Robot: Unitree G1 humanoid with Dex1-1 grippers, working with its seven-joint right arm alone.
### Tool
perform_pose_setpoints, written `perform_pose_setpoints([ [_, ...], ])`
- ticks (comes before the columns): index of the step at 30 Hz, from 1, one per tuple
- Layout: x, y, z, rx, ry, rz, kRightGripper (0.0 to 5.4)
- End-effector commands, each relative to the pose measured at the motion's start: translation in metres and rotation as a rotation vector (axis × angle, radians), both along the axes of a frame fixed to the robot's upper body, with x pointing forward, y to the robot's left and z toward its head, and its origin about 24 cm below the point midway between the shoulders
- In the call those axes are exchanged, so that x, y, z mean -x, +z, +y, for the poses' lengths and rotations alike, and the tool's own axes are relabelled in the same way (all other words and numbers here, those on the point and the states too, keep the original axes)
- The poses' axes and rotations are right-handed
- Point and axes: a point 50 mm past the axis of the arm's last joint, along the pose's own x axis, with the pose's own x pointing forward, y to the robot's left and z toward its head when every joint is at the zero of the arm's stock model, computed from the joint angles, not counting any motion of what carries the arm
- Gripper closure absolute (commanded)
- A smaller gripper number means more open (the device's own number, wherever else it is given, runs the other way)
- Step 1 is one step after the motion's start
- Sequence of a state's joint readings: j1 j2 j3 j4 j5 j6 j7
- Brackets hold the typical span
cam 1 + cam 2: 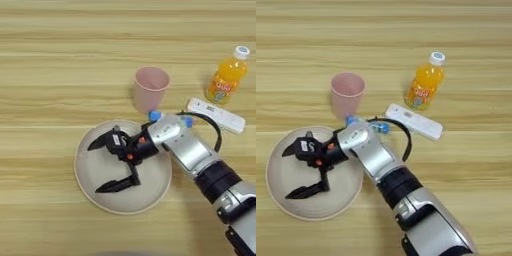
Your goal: Move the objects on the table
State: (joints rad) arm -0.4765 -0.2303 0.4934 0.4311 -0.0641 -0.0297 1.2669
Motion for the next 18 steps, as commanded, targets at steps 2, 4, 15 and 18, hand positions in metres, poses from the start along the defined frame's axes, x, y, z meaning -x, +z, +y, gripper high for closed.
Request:
perform_pose_setpoints([
  [2, -0.019, 0.029, 0.018, -0.065, -0.048, -0.138, 0.02],
  [4, -0.019, 0.03, 0.023, -0.076, -0.059, -0.142, 0.02],
  [15, -0.021, 0.032, 0.049, -0.128, -0.091, -0.139, 0.02],
  [18, -0.021, 0.031, 0.054, -0.131, -0.093, -0.137, 0.02],
])
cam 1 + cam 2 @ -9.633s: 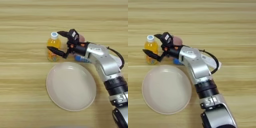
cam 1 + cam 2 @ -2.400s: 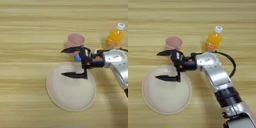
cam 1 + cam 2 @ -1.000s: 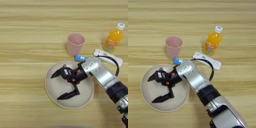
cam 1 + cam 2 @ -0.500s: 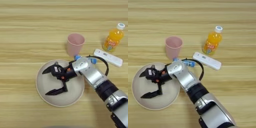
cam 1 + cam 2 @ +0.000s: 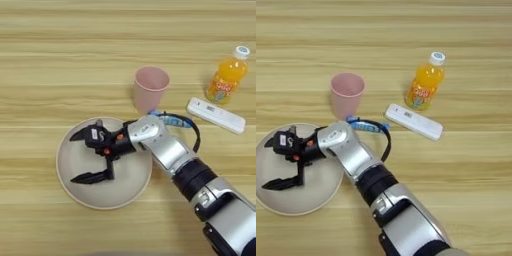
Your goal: Move the objects on the table
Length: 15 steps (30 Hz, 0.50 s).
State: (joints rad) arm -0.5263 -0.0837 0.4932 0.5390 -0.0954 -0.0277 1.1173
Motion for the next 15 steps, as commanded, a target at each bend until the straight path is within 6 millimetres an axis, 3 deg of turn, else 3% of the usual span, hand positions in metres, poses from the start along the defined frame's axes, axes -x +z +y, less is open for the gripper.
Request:
perform_pose_setpoints([
  [1, -0.015, 0.03, 0.016, -0.057, -0.008, -0.12, 0.02],
  [15, -0.016, 0.034, 0.044, -0.128, -0.05, -0.096, 0.02],
])
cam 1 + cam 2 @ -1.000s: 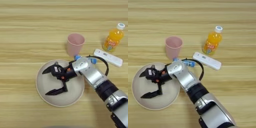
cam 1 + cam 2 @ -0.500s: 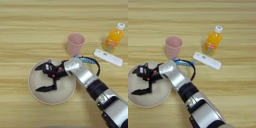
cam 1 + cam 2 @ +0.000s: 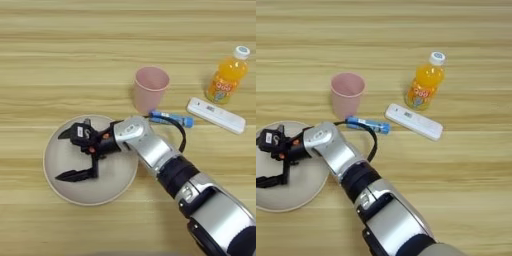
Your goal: Move the objects on the table
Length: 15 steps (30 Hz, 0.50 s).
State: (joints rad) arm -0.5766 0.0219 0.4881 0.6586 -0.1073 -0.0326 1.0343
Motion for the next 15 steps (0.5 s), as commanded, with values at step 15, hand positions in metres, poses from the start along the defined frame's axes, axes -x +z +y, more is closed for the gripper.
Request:
perform_pose_setpoints([
  [15, -0.015, 0.063, 0.013, -0.201, -0.011, -0.152, 0.02],
])
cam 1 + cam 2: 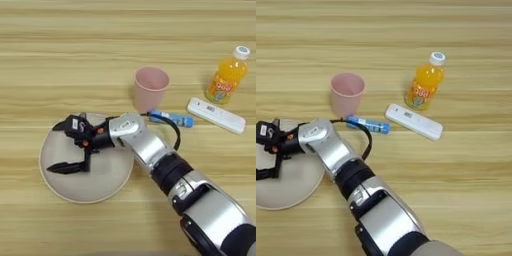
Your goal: Move the objects on the table
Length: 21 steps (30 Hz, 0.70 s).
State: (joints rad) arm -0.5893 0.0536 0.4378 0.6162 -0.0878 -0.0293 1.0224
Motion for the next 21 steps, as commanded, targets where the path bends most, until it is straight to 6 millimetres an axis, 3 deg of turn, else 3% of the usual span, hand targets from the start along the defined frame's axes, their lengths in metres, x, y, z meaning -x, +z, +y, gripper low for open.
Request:
perform_pose_setpoints([
  [1, -0.009, 0.049, 0.004, -0.119, 0.015, -0.133, 0.02],
  [14, 0.004, 0.091, -0.029, -0.24, -0.003, -0.185, 0.02],
  [21, -0.007, 0.115, -0.06, -0.311, -0.133, -0.236, 0.02],
])
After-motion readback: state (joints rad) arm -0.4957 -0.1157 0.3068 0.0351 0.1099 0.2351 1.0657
